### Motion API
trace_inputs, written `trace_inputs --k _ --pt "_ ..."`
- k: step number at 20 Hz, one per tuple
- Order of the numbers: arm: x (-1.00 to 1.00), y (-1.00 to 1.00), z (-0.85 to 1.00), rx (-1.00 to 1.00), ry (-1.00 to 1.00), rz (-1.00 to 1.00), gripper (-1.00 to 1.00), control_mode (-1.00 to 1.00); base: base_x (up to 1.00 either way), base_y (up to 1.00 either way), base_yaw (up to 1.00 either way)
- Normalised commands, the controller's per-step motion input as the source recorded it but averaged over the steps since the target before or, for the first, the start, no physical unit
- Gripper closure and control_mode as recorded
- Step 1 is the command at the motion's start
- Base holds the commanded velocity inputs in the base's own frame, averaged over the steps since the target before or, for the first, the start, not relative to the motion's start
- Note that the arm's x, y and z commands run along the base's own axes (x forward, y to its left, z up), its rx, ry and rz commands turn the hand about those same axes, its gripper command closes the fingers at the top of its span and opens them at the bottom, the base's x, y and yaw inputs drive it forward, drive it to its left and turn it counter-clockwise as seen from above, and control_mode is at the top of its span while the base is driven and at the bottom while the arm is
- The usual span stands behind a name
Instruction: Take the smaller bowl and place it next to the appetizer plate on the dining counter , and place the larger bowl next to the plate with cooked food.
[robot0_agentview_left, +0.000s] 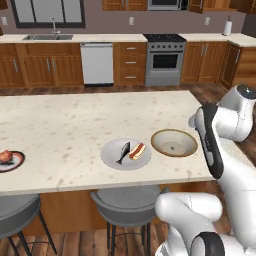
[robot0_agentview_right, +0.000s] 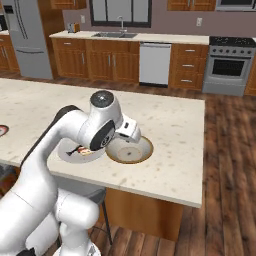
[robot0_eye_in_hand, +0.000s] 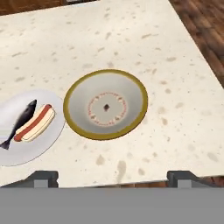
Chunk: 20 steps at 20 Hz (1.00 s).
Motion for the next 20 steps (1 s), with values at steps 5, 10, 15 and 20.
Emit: trace_inputs --k 5,10,15,20 --pt "-1.00 0.88 0.31 -0.29 -0.23 0.21 -1.00 -1.00 0.00 0.00 0.00" --pt "-0.95 0.48 0.46 -0.17 -0.23 0.21 -1.00 -1.00 0.00 0.00 0.00" --pt "-0.65 0.04 0.90 -0.03 -0.18 0.13 -1.00 -1.00 0.00 0.00 0.00" --pt "-0.33 0.00 0.19 -0.02 -0.16 0.15 -1.00 -1.00 0.00 0.00 0.00"
